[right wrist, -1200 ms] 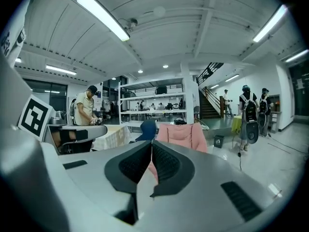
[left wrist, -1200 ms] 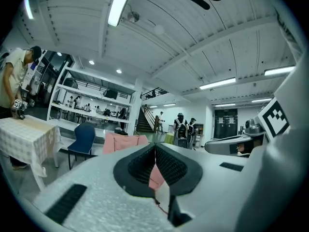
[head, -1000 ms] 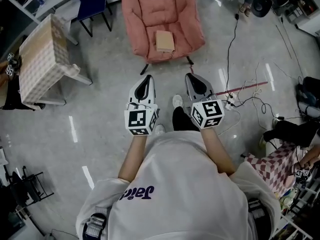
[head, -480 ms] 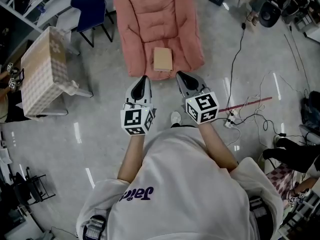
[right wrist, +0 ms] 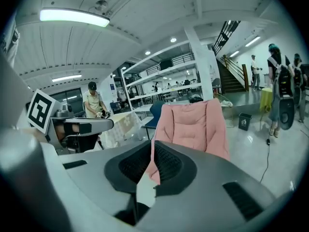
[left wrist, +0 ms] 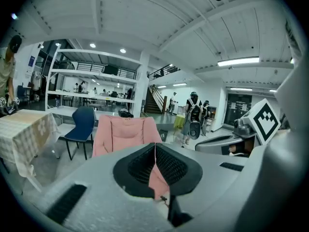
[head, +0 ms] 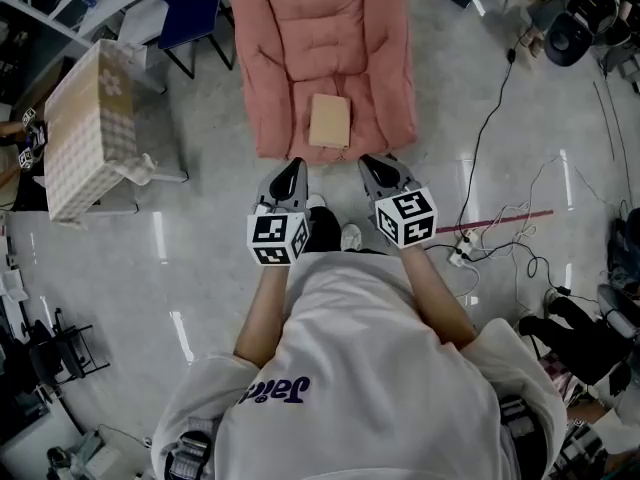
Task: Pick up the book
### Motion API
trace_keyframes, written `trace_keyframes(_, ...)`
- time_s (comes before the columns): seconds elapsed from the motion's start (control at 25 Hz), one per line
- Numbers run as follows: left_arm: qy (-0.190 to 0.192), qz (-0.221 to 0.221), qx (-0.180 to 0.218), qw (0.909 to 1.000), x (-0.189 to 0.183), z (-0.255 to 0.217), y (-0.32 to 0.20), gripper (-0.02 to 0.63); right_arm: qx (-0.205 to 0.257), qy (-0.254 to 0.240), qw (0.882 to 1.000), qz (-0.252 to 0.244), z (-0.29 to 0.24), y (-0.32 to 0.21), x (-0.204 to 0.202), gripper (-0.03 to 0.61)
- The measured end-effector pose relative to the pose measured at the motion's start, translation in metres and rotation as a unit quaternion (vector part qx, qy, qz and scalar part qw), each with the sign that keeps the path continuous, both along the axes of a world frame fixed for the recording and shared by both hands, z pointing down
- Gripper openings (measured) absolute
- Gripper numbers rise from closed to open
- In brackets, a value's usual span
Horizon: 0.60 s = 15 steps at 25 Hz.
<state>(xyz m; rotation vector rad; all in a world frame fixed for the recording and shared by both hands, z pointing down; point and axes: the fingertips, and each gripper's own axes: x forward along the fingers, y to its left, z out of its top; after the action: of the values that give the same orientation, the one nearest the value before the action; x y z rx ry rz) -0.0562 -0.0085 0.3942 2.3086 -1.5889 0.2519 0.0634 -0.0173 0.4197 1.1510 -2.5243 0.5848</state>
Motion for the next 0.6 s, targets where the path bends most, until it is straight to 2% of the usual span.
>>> trace_keyframes(0.2,0.017,0.035,-0.077,0.9963,0.008,0.055,-0.042,0.018,-0.066,0.006,0.998,-0.01,0.049,-0.037,0.001,0.018)
trace_keyframes(0.36,0.019,0.044,-0.129,0.9905,0.0,0.101,-0.086,0.018,-0.126,-0.009,0.992,0.003,0.088,-0.075,-0.001,0.018)
trace_keyframes(0.52,0.042,0.038,-0.193,0.9795,-0.019,0.157,-0.137,0.018,-0.192,-0.009,0.981,0.014,0.136,-0.112,-0.006,0.018)
trace_keyframes(0.6,0.03,0.04,-0.225,0.973,-0.028,0.193,-0.158,0.018,-0.216,0.0,0.976,0.01,0.162,-0.13,-0.012,0.018)
